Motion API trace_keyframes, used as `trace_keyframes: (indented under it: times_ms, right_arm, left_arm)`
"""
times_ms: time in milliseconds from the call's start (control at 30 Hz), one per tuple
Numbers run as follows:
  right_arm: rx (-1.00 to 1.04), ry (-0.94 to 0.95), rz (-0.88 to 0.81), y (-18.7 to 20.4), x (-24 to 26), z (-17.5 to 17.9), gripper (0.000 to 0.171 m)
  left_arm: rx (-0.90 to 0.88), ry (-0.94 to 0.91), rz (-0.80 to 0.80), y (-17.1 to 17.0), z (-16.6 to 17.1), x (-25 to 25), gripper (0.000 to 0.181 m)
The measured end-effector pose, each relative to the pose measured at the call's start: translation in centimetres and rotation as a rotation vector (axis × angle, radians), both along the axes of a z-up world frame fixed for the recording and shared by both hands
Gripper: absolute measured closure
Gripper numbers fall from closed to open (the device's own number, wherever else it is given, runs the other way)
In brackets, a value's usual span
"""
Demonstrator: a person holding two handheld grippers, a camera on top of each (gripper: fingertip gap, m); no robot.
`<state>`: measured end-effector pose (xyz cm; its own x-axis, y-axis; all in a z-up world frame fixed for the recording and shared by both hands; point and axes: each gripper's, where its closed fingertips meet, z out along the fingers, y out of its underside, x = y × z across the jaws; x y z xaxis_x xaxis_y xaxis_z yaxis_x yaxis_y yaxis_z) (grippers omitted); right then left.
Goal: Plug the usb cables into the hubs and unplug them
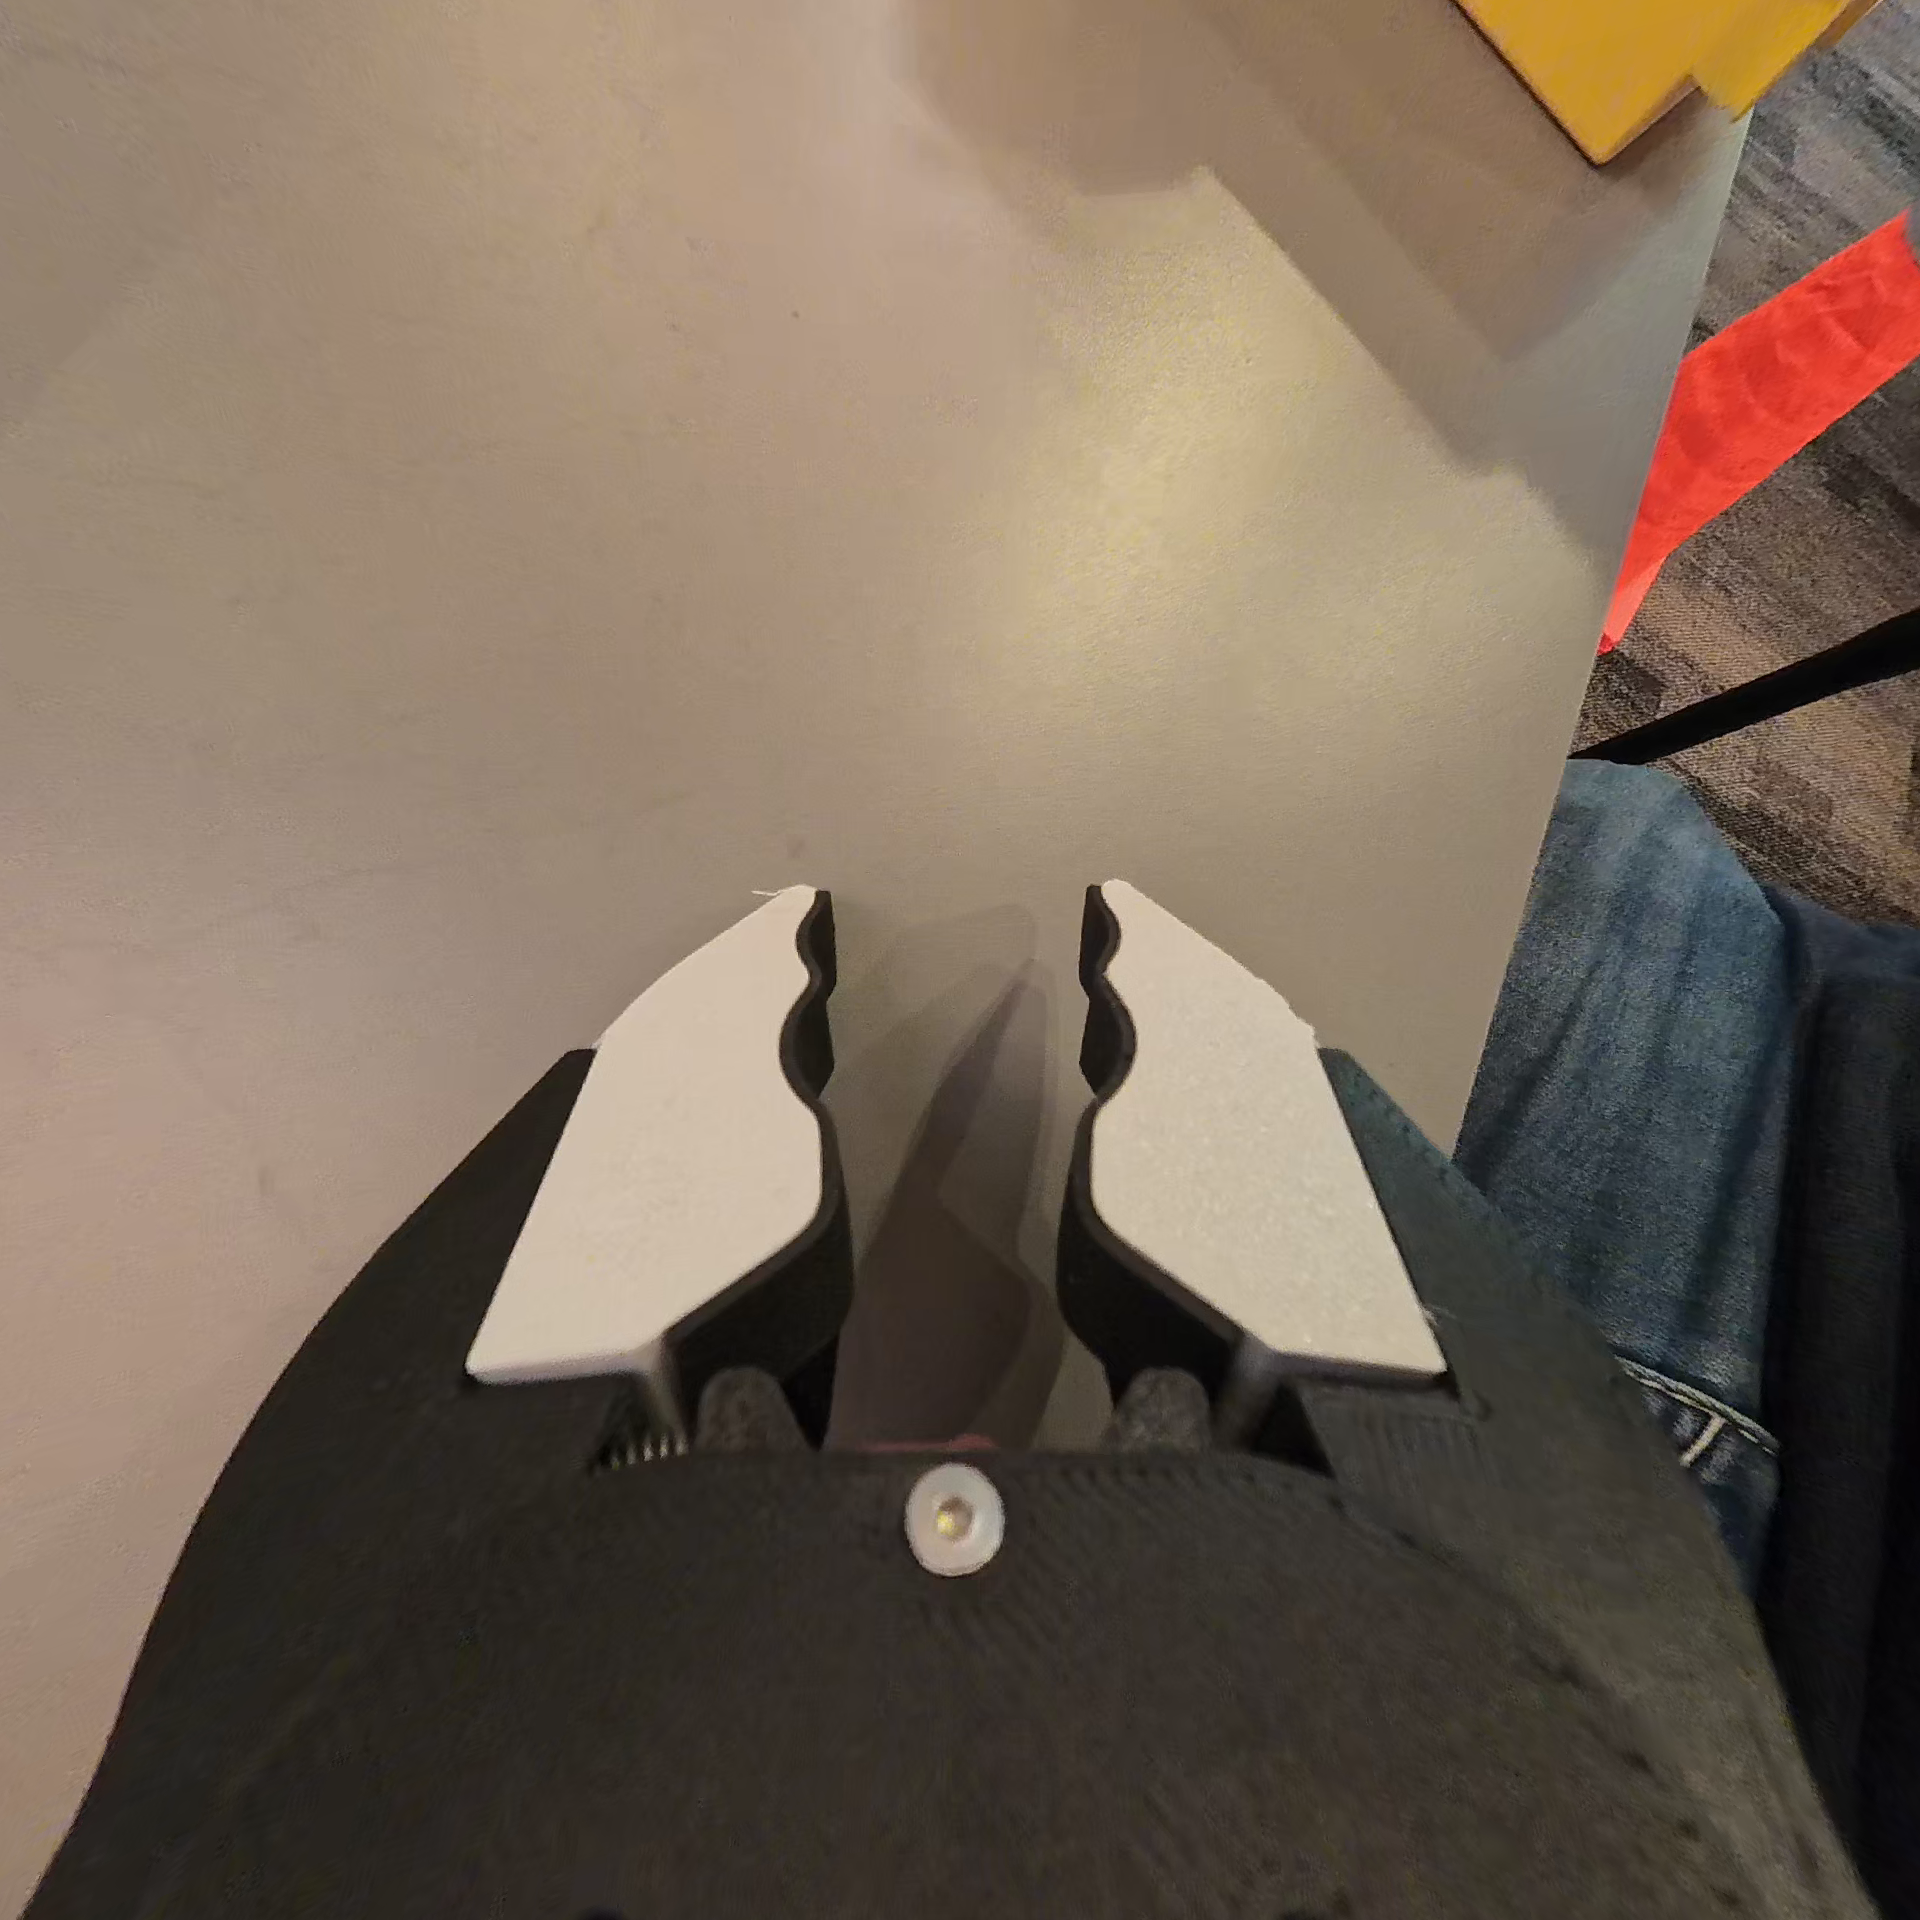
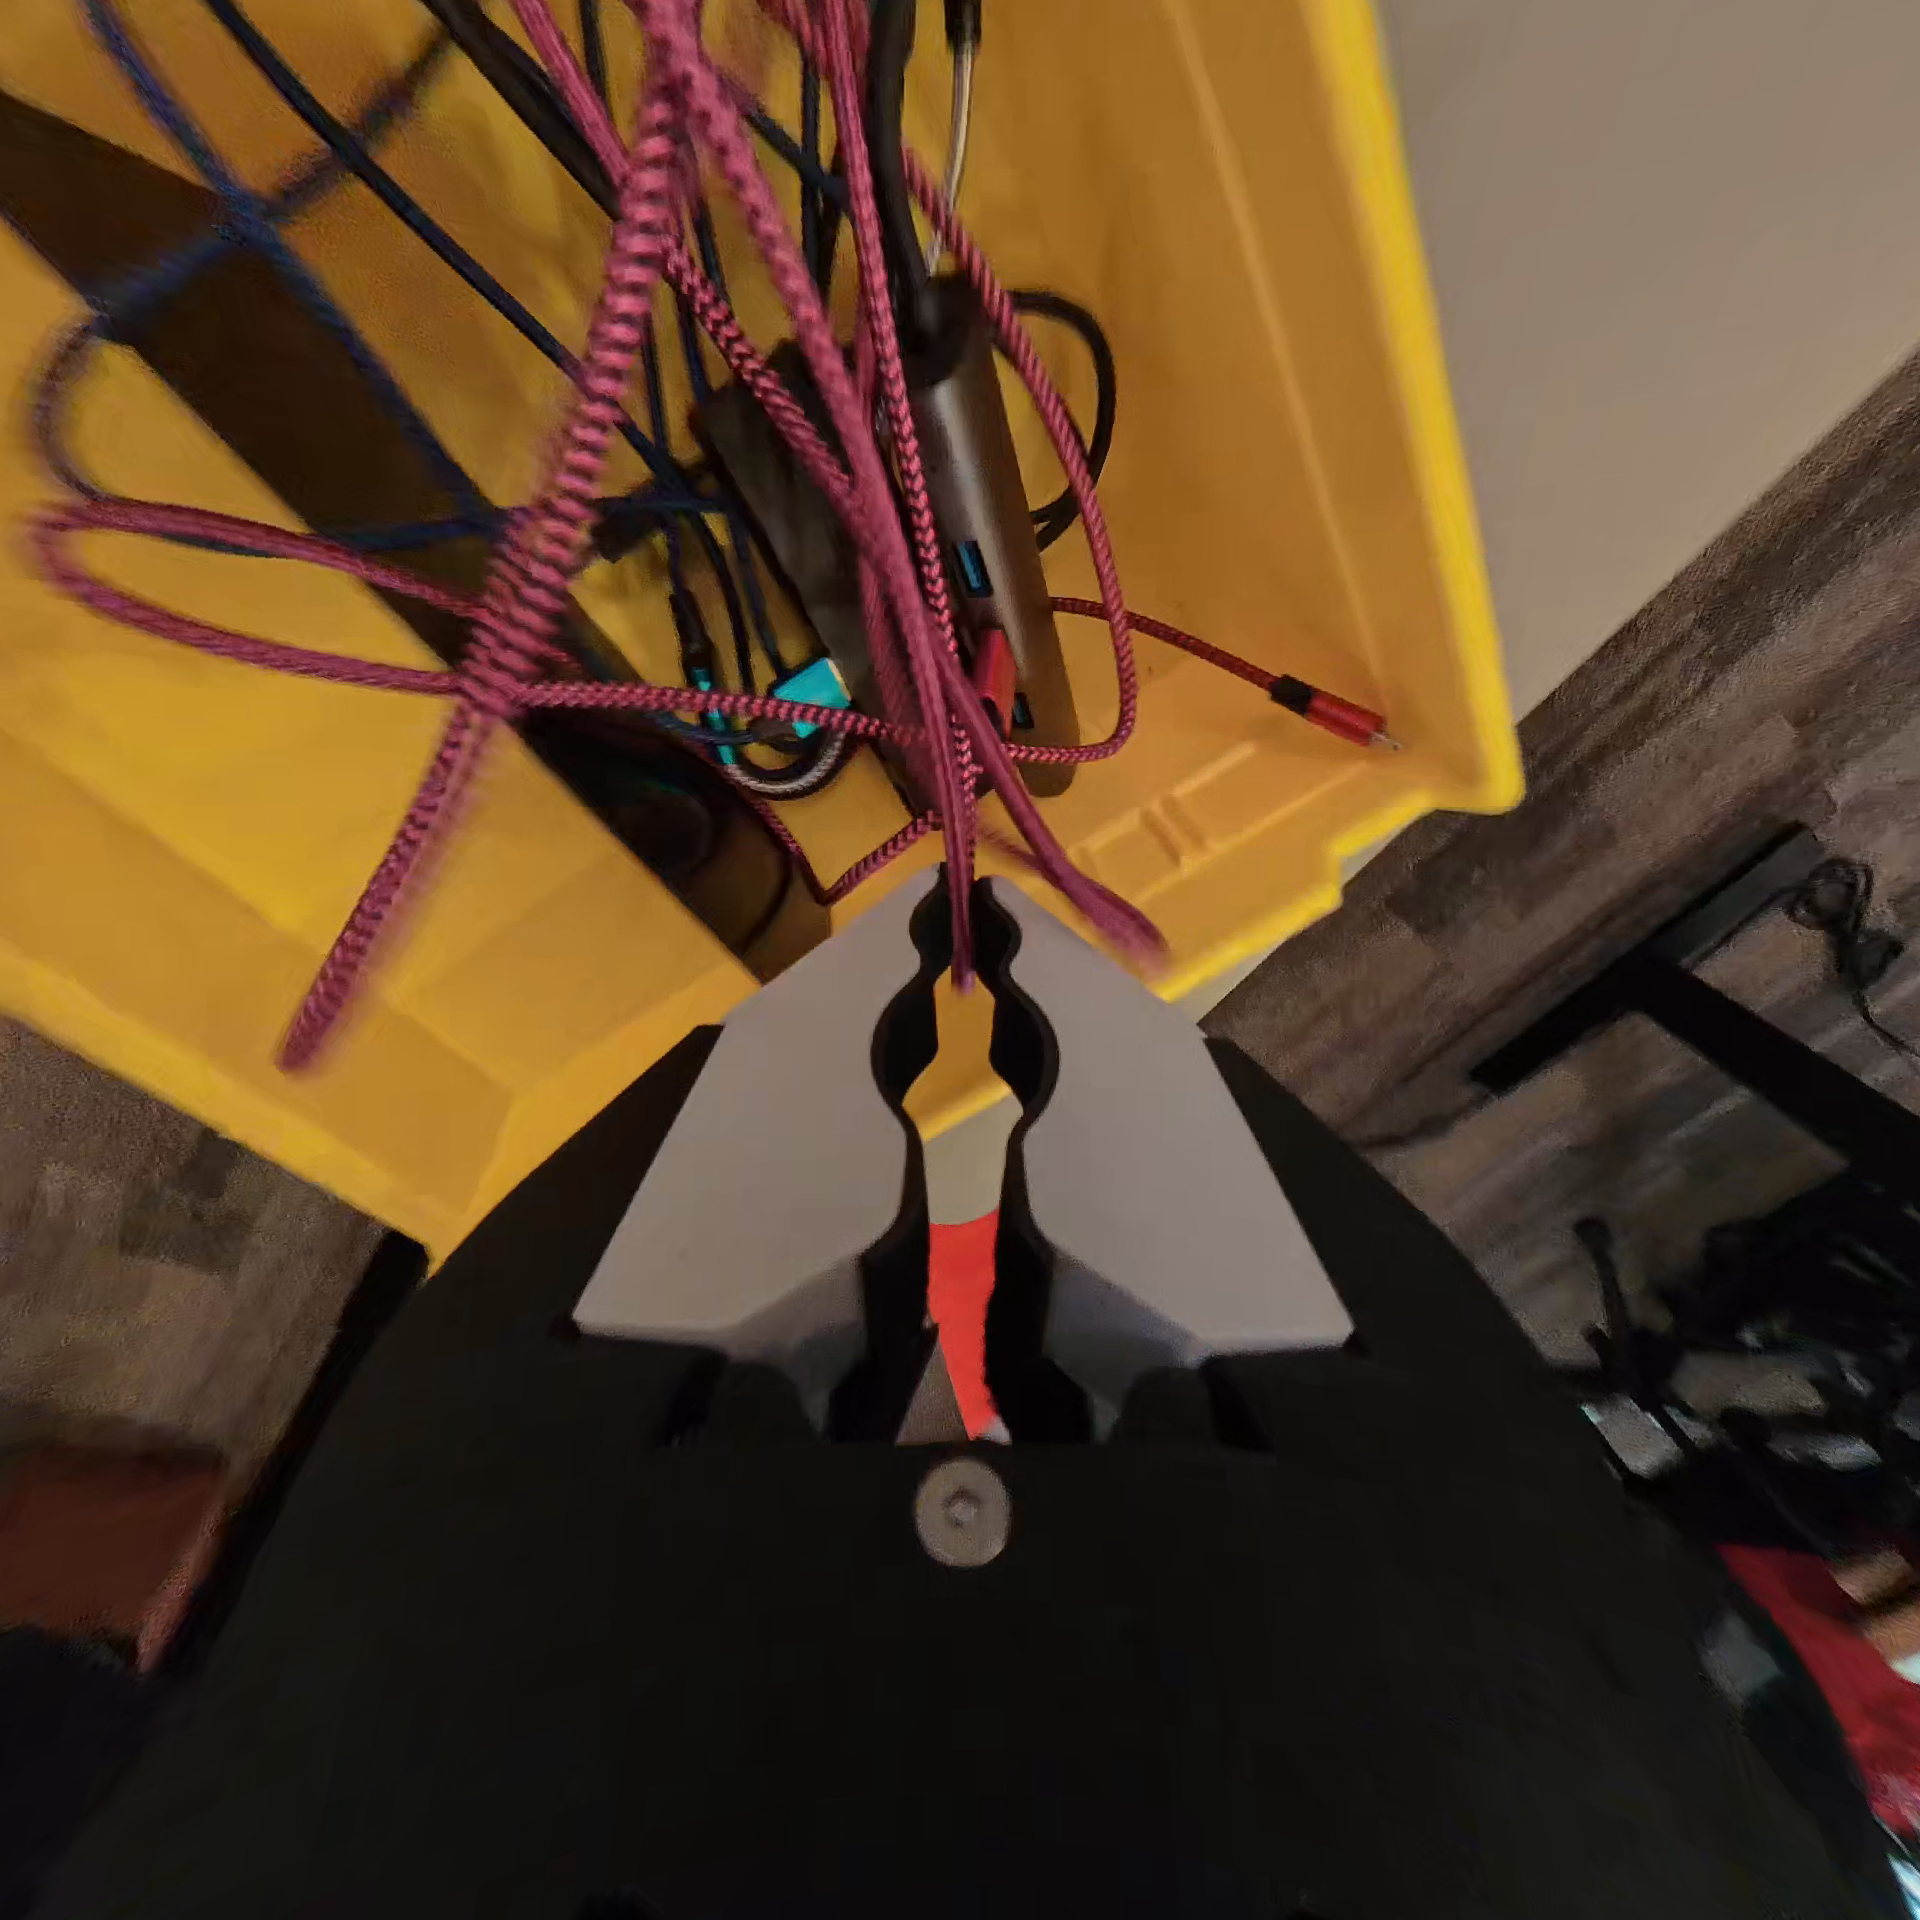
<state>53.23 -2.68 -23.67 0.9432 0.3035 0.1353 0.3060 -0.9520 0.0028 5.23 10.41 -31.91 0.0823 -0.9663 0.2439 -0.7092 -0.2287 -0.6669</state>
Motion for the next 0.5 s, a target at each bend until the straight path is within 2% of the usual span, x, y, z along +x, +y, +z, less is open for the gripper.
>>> trace_keyframes:
  times_ms: [200,267,367,500]
  right_arm:
    - [-0.201,-0.04,0.039,0.9,0.4,-6.6,0.171]
    - [-0.233,-0.086,0.046,1.2,0.9,-6.8,0.171]
    - [-0.256,-0.055,0.042,0.8,0.9,-6.5,0.17]
    - [-0.187,-0.05,0.063,0.5,0.5,-3.6,0.141]
  left_arm:
    - [-0.006,-0.003,0.005,0.1,0.0,0.0,0.138]
    - [-0.01,-0.005,0.008,0.1,0.0,0.0,0.139]
    - [-0.01,-0.005,0.005,0.1,0.0,0.1,0.139]
    - [-0.014,-0.007,0.003,0.1,0.0,0.1,0.139]
